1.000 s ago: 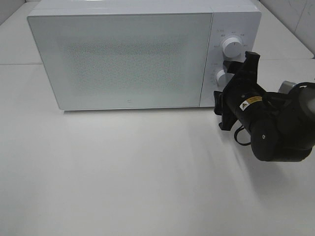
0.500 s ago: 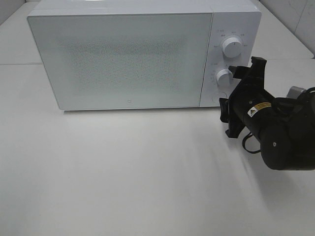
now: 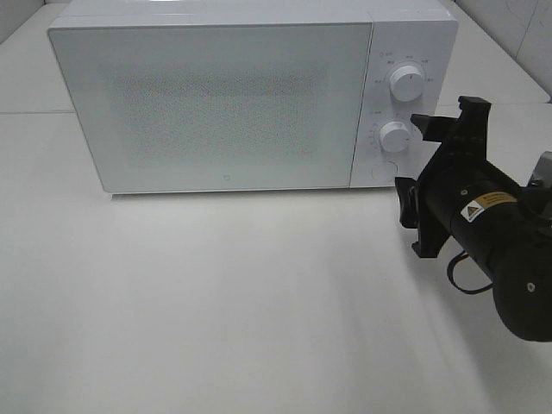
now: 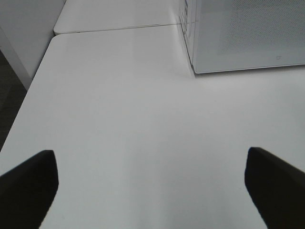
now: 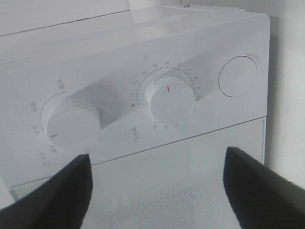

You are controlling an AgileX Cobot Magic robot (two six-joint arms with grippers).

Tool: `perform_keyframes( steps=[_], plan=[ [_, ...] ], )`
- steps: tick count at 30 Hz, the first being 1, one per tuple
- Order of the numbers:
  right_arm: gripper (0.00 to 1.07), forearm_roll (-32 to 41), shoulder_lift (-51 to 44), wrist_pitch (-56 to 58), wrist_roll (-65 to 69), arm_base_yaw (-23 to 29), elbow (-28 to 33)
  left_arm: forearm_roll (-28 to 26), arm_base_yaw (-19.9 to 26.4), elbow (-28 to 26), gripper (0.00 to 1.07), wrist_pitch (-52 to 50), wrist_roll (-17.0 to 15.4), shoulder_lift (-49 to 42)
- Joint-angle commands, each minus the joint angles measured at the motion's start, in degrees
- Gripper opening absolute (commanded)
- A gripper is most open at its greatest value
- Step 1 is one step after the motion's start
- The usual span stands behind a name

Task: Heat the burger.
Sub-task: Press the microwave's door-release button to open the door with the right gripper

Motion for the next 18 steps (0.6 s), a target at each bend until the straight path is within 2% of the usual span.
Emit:
perform_keyframes(
  steps=[1,3,7,8,9,11,13,17,18],
  plan=[
    [0.74,0.92,-2.86,-7.56,-7.73,1.09,1.20,-0.57,0.23,0.29,1.00,-0.40,-0.46,-1.38],
    [0.74,-0.11,-6.76,-7.22,-16.56,1.09,2.41,-0.57,0.23,0.29,1.00,-0.40,-0.46,-1.38],
    [0.74,-1.72,-10.66,-7.10,-25.90,1.09,3.27,-0.57,0.23,0.29,1.00,-0.40,-0.46,-1.38],
    [0.74,-3.78,-13.18,-5.16,-33.29,0.97,3.38,-0.57,0.23,0.29,1.00,-0.40,-0.46,-1.38],
    [0.74,-3.78,-13.18,-5.16,-33.29,0.97,3.38,-0.57,0.23,0.29,1.00,-0.40,-0.46,-1.38],
    [0.74,-4.24,-17.30,1.38,-43.43,0.97,3.38,-0.57,0.23,0.29,1.00,-0.40,-0.46,-1.38],
    [0.74,-3.90,-18.74,3.61,-46.24,0.97,3.38,-0.57,0.23,0.29,1.00,-0.40,-0.46,-1.38],
    [0.74,1.60,-25.32,20.45,-63.83,0.97,3.38,-0.57,0.23,0.29,1.00,-0.40,-0.46,-1.38],
    [0.74,1.60,-25.32,20.45,-63.83,0.97,3.38,-0.57,0.23,0.29,1.00,-0.40,-0.46,-1.38]
  ],
)
